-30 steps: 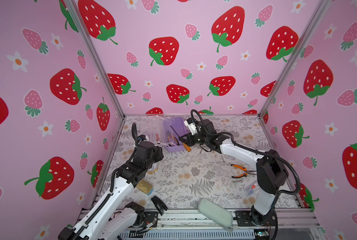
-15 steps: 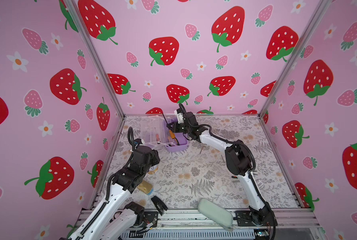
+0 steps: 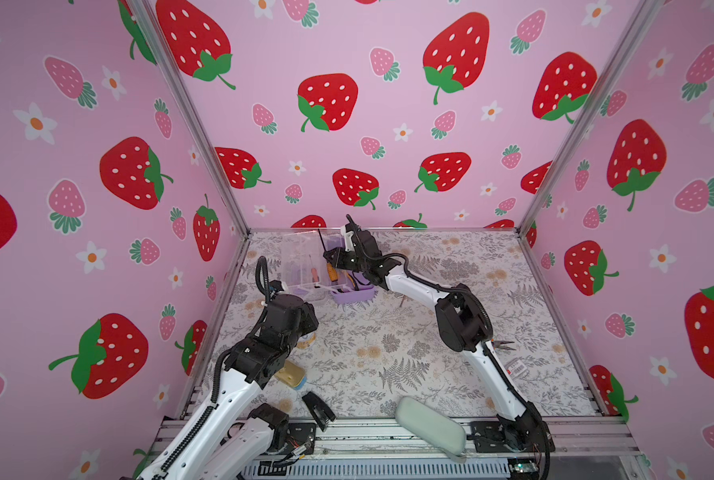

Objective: Pack the tool kit

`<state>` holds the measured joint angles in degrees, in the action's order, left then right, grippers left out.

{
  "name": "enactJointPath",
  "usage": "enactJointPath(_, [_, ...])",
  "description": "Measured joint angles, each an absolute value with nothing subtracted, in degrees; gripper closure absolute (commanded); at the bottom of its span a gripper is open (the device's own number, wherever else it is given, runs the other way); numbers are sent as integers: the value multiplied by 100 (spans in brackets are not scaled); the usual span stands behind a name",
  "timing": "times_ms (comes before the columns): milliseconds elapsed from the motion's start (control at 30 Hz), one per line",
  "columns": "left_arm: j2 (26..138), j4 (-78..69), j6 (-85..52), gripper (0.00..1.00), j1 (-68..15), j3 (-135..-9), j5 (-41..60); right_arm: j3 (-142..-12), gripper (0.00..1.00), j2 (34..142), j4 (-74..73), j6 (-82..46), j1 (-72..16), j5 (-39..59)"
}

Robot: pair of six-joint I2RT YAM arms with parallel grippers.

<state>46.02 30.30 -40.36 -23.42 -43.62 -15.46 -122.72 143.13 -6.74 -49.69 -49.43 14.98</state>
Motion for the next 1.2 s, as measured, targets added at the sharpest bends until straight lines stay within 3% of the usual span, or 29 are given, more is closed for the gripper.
enactJointPath(133, [4648, 3033, -4040, 46, -2340, -4362, -1546, -12029, 66, 14311, -672, -4967, -5002, 1387])
enactJointPath(567, [4633, 3151, -4082, 43, -2335, -4362, -1544, -10781, 58, 13404, -902, -4578, -5019, 843])
enactJointPath(900, [5092, 3218, -4141, 43, -2458, -4379, -1363, -7153, 55, 10020, -2115, -2836, -5026, -1020])
enactJointPath(1200, [6908, 3131, -4244, 52, -3953, -5415, -1514, -4167, 63, 8099, -2171, -2287, -4901, -2418])
